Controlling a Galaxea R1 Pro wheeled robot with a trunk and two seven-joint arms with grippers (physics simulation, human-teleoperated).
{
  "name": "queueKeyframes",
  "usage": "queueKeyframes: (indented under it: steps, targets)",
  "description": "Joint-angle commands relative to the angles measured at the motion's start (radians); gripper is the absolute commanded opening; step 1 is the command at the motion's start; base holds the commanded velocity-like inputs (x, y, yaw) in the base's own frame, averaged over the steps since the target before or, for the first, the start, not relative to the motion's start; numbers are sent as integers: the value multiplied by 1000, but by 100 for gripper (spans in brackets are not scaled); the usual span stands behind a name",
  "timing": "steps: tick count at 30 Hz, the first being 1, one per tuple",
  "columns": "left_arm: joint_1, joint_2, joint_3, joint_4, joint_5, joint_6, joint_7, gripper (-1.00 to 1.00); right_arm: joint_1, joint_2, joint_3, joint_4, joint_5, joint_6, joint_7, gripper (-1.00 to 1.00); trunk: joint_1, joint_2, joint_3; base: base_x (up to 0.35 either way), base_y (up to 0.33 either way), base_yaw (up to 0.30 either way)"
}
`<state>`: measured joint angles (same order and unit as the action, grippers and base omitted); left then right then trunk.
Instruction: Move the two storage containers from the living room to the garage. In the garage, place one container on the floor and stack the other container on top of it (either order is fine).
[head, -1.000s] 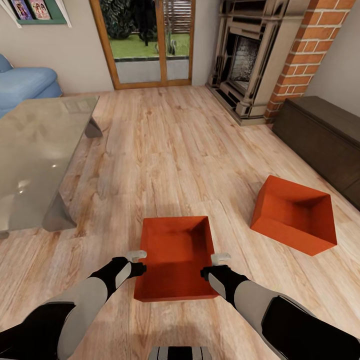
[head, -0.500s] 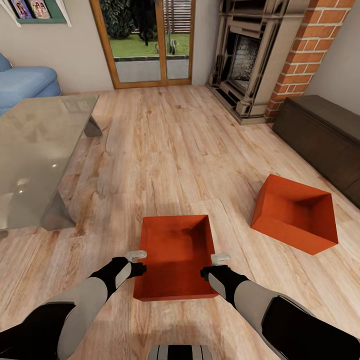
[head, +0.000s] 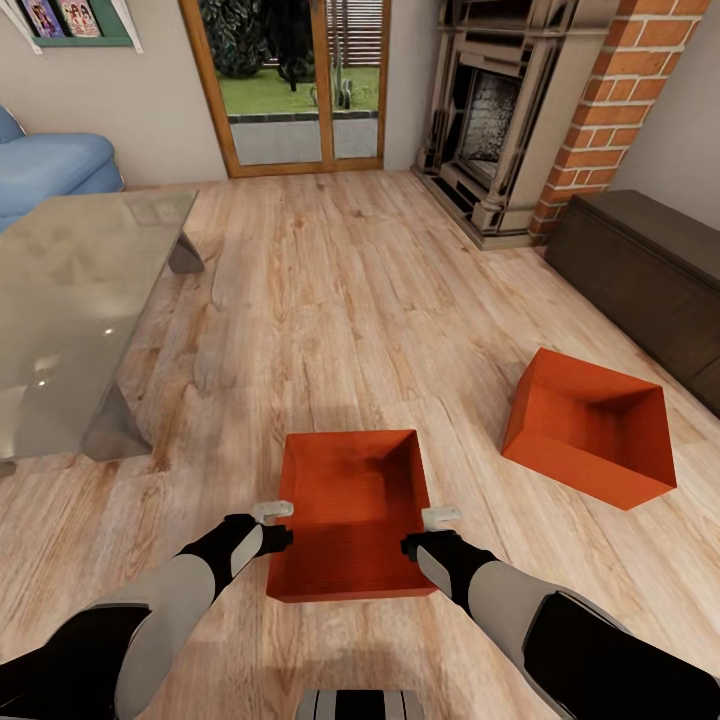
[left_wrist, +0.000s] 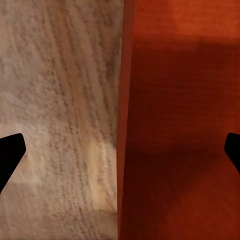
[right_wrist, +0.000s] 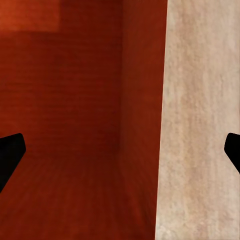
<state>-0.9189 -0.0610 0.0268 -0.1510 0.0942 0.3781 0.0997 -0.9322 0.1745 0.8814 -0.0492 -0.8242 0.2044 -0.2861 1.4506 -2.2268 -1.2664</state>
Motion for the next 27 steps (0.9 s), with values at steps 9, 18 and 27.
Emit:
queueKeyframes:
  steps: [9, 18, 27]
  targets:
    - [0, 0, 2, -2, 10, 5, 6, 100, 0, 0, 7, -1, -6, 6, -5, 100, 0, 0, -1, 0, 0, 0]
    - [0, 0, 2, -2, 10, 5, 6, 100, -1, 0, 7, -1, -6, 6, -5, 100, 0, 0, -1, 0, 0, 0]
    - [0, 0, 2, -2, 10, 5, 6, 100, 0, -5, 5, -2, -7, 3, -5, 100, 0, 0, -1, 0, 0, 0]
